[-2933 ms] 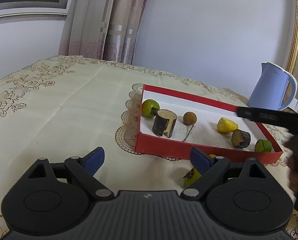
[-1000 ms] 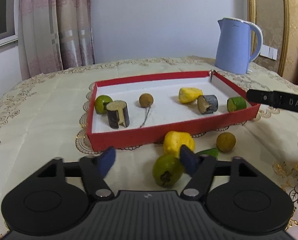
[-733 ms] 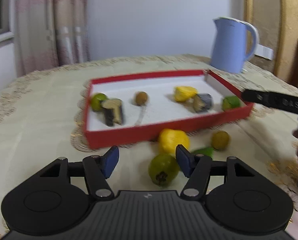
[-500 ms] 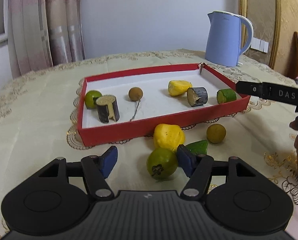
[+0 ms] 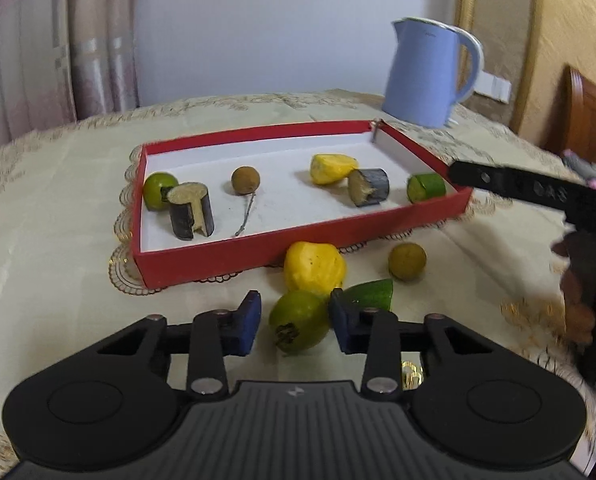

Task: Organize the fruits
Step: 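Reach down and grasp a green tomato beside the tray with the left tool, then lift the green tomato with the left tool while the right tool grasps a brown round fruit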

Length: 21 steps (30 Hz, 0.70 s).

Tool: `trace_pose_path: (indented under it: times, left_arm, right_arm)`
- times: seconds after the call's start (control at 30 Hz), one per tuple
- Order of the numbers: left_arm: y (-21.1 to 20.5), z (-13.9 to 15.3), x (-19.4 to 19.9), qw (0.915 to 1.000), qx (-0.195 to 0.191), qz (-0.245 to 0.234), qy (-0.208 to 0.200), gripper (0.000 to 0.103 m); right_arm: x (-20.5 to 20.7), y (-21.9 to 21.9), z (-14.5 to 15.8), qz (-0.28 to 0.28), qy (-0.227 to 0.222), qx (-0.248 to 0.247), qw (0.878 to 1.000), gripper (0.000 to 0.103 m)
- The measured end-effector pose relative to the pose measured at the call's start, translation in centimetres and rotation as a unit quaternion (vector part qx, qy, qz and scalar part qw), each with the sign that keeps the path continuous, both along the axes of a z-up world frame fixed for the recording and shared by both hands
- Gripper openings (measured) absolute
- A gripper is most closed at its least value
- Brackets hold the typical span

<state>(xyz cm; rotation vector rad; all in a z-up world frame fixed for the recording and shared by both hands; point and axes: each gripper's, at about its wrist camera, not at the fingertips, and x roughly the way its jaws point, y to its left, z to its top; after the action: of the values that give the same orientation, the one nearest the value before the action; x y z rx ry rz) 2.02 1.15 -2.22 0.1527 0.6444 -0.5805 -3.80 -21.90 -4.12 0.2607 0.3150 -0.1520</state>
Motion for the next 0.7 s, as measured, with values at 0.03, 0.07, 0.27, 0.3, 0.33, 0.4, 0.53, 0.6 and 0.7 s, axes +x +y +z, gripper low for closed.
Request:
trace_pose_path:
  times: [0.03,0.07,0.27,0.3,0.33,0.4,0.53,0.6,0.7]
  left_arm:
    - [0.0,0.0,-0.2,1.0000,0.004,0.001,-0.006,0.036]
    - [0.0,0.0,-0.1,1.0000,0.003,0.000,-0.004,0.036]
    - [-1.6,-1.4,0.7,0.9993,0.036,0.009,-0.006,0.033]
    - [-1.6,-1.5,0.6,0.9993,0.035,0.011,-0.009,0.033]
    - [-1.4,-1.5,0.6,0.9994,0.031,0.012,-0.007,0.033]
    - [-1.0,-1.4,0.5,0.9996,0.025,0.014,-0.004,0.033]
    - [-0.5,-1.5,0.5,0.9993,0.017,0.034,-0.007,0.033]
    - [-0.2,-1.4,0.4,0.9986,0.009,0.050,-0.013,0.033]
    - [0.6,-1.1,0.3,0.9964,-0.008,0.081,-0.023,0.033]
  right_arm:
    - [0.0,0.0,0.0,0.000,0.000,0.001,1.000,0.085]
    - [0.0,0.0,0.0,0.001,0.001,0.000,1.000,0.085]
    - [-0.1,0.0,0.0,0.001,0.001,-0.001,1.000,0.084]
    - [-0.1,0.0,0.0,0.001,0.001,-0.001,1.000,0.084]
    - [0.0,0.0,0.0,0.001,0.001,-0.001,1.000,0.084]
    - [0.0,0.0,0.0,0.001,0.000,0.000,1.000,0.084]
    - [0.0,0.0,0.0,0.002,0.001,0.000,1.000,0.085]
    - [0.1,0.0,0.0,0.003,0.002,0.000,1.000,0.084]
    - [0.0,0.0,0.0,0.003,0.002,0.000,1.000,0.085]
